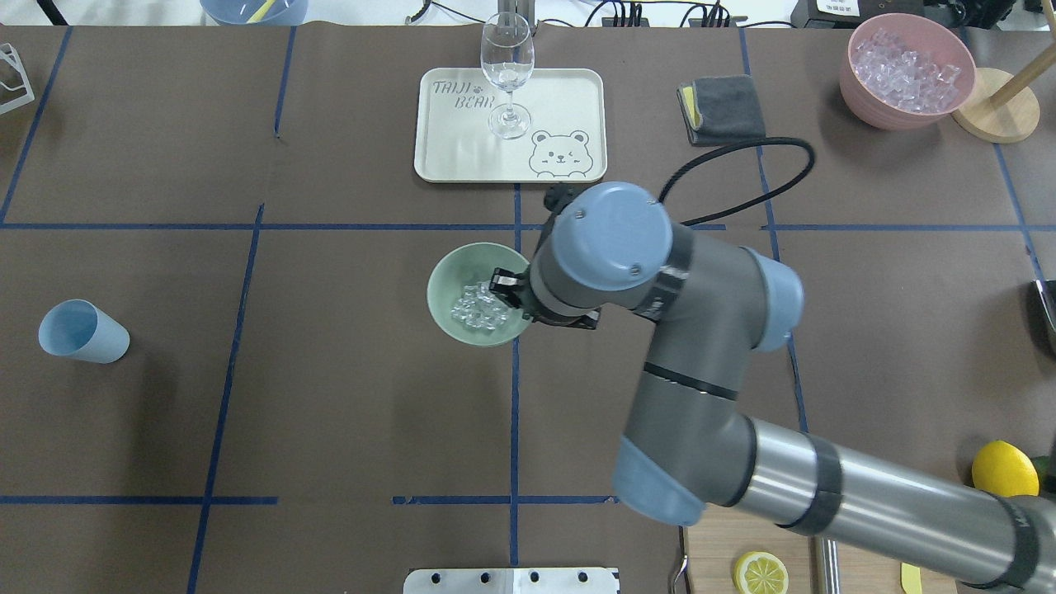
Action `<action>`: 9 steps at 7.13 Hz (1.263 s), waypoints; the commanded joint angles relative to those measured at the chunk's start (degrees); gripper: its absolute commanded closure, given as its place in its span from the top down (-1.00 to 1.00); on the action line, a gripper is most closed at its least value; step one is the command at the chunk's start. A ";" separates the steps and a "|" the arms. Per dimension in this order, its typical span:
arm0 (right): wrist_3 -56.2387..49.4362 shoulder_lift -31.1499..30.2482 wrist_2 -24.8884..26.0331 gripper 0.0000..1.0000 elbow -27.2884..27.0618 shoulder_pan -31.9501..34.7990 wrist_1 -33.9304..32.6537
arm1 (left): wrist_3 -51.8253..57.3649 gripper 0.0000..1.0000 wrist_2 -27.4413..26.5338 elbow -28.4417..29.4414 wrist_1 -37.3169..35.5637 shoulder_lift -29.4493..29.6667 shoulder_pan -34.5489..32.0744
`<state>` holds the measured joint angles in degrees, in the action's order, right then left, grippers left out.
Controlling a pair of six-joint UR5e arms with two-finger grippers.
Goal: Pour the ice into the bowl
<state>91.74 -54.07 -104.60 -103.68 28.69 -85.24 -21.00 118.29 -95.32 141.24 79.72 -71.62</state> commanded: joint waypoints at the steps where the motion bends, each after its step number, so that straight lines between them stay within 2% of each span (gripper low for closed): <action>1: -6.17 -13.81 -2.89 -1.00 -10.55 5.40 0.25 | 0.00 1.00 0.01 0.05 0.00 0.00 -0.01; 2: -12.40 -17.96 -3.15 -1.00 -11.45 8.20 0.77 | 0.17 1.00 0.01 0.31 0.09 0.00 -0.01; 3: -17.77 -24.26 -6.46 -1.00 -11.46 11.71 4.78 | 0.09 1.00 0.01 0.14 0.26 0.00 -0.01; 4: -25.22 -32.50 -12.23 -1.00 -10.76 17.49 12.74 | 0.09 1.00 0.01 -0.13 0.35 0.00 -0.01; 5: -29.82 -35.98 -17.69 -1.00 -7.62 22.24 17.43 | 0.09 1.00 0.01 -0.56 0.35 -0.09 -0.01; 6: -36.91 -41.32 -19.13 -1.00 -2.37 24.81 24.96 | 0.09 1.00 0.01 -0.74 0.35 -0.09 -0.10; 7: -38.46 -42.42 -21.32 -1.00 1.95 27.45 30.87 | 0.09 1.00 0.01 -1.00 0.35 -0.09 -0.10; 8: -40.04 -42.52 -25.87 -1.00 4.51 30.00 32.32 | 0.00 1.00 -0.08 -1.09 0.35 -0.09 -0.02; 9: -40.84 -43.65 -26.35 -1.00 6.10 30.29 34.68 | 0.00 1.00 -0.08 -1.10 0.35 0.00 -0.10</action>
<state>52.64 -96.36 -128.63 -100.48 57.37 -54.05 -20.97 118.24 -96.34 141.59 79.64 -71.68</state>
